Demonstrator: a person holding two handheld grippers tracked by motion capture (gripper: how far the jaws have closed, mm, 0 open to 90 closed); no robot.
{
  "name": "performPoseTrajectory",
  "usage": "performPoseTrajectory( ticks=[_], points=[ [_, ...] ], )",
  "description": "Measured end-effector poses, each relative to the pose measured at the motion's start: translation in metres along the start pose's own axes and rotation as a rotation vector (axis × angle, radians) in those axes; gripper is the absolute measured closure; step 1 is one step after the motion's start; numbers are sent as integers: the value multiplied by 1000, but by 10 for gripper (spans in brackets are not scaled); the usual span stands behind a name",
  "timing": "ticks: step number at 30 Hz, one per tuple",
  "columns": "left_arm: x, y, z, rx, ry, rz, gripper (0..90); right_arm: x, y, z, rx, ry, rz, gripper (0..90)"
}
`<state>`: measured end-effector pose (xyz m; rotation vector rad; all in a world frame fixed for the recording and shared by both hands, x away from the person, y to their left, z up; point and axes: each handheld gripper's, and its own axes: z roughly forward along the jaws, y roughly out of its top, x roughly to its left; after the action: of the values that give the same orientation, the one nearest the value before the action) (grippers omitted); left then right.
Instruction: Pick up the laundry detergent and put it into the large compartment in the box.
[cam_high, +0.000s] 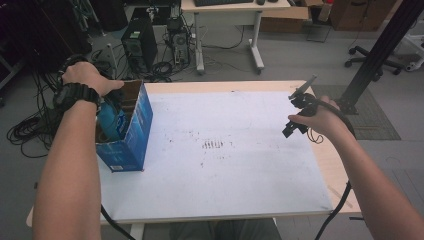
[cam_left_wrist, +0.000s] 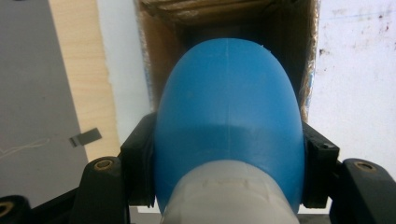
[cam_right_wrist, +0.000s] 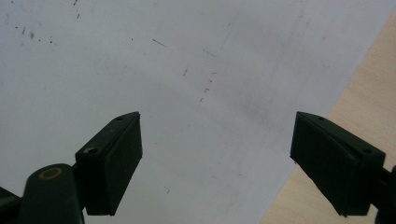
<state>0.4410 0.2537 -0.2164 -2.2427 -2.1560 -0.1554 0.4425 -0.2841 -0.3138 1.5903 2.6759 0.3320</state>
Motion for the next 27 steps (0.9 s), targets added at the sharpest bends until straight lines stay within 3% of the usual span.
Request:
performPoseTrajectory(
  ticks=[27],
  points=[
    [0, 4, 36, 42, -2, 4, 377, 0, 1, 5, 10, 1, 2, 171]
  ],
)
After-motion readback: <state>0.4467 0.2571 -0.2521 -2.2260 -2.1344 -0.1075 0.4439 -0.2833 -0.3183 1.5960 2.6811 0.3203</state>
